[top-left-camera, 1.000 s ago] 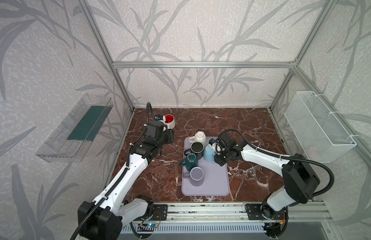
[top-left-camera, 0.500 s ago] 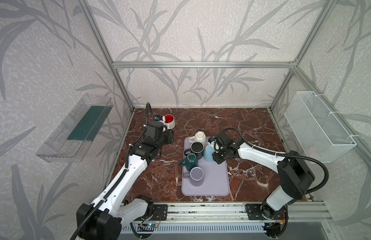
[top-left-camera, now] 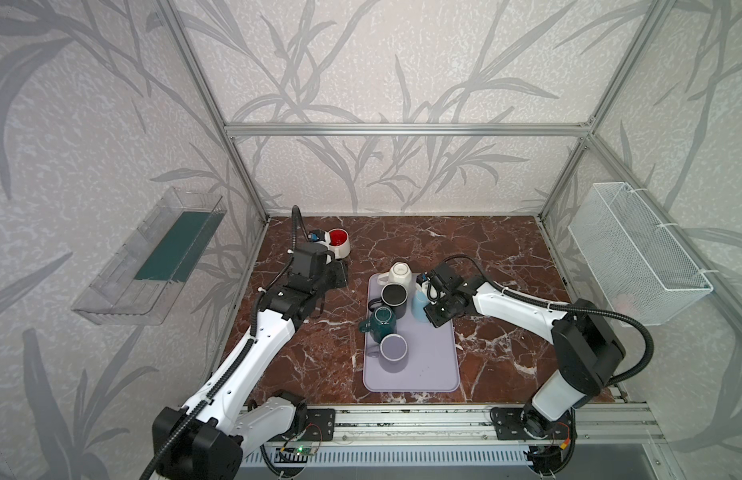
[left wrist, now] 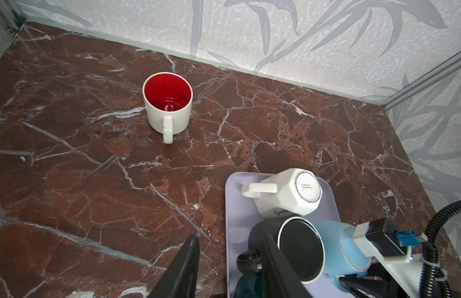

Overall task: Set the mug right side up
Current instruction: 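Lift the light blue mug with the right gripper while the left gripper approaches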

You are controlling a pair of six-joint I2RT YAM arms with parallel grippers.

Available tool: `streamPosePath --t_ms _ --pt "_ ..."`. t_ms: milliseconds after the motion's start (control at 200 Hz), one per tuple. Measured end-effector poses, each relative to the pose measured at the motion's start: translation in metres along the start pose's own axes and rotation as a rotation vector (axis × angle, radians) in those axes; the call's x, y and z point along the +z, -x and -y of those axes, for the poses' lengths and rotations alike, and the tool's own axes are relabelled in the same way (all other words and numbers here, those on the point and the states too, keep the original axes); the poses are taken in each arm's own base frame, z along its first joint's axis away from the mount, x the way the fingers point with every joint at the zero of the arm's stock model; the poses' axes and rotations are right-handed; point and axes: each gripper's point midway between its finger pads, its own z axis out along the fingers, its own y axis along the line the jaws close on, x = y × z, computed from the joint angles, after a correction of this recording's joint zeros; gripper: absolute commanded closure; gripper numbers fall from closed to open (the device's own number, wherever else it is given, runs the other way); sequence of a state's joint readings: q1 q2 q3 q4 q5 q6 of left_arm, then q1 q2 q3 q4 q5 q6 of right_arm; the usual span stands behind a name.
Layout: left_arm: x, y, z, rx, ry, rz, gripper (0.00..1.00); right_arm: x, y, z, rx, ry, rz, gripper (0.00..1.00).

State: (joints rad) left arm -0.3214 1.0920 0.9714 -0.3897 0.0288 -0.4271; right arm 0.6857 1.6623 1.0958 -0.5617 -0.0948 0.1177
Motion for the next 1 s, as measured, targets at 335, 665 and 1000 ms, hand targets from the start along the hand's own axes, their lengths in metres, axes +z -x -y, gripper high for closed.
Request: streamPosePath --t_ms 335,665,1000 --pt "-0.009 -0.008 0.014 -0.045 -0.078 0.016 0.57 -0.027 0.012 -0.006 0.043 0.081 0.055 1.0" --pt "-0.007 -0.012 0.038 -0.045 -0.159 0.003 0.57 -0.049 0.026 -0.008 0.107 0.175 0.127 1.0" --pt "-0.007 -0.035 0.075 -0.11 -0.315 -0.078 0.57 -0.072 0.052 -0.007 0.21 0.334 0.242 1.0"
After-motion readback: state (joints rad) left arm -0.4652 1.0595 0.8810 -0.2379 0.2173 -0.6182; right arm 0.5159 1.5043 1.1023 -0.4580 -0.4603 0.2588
